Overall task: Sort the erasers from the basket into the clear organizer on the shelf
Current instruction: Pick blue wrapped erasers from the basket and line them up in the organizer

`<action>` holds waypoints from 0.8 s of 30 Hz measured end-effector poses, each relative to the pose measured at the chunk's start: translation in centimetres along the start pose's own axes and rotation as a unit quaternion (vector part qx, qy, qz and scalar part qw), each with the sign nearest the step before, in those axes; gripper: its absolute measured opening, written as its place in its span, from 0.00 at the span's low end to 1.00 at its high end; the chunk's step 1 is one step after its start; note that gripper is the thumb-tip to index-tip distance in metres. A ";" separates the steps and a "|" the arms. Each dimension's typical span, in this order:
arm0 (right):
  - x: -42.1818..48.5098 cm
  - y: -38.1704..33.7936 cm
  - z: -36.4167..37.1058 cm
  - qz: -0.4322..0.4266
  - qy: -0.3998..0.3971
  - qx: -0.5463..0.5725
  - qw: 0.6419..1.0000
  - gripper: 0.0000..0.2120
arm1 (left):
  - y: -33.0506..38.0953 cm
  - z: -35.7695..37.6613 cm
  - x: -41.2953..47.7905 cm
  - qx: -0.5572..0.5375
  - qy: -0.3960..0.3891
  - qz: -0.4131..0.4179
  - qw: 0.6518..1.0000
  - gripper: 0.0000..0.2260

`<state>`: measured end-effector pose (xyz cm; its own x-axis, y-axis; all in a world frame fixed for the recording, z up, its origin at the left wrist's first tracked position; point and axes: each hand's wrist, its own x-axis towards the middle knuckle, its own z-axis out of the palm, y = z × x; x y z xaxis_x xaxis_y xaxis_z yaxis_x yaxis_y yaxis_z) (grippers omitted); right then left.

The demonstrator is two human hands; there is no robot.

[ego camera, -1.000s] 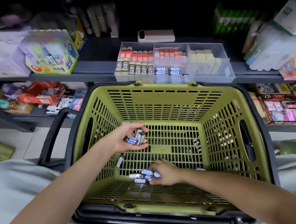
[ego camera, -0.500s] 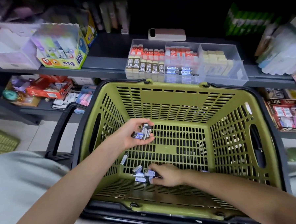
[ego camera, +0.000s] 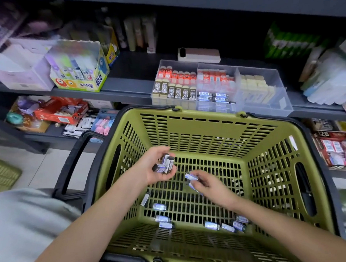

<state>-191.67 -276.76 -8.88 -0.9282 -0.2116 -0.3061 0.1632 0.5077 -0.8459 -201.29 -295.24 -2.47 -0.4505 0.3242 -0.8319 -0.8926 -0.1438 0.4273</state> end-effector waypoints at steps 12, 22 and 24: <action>1.7 -13.2 -9.0 -0.088 0.017 -0.161 0.983 0.15 | 1.3 5.8 -2.6 -0.084 -0.168 -0.055 0.981 0.15; 2.4 -14.8 -11.8 0.080 0.115 0.296 0.945 0.20 | 2.8 8.1 -3.8 -0.205 -0.248 -0.070 0.944 0.12; 2.3 -15.2 -13.1 0.153 0.072 0.426 0.889 0.22 | 3.3 8.0 -3.9 -0.225 -0.264 -0.085 0.934 0.11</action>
<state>-200.70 -273.98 9.01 -0.8201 -0.0325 -0.5713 0.5521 -0.3076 -0.7750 -202.34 -289.48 5.07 -0.3363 0.7767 -0.5326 -0.9212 -0.3889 0.0145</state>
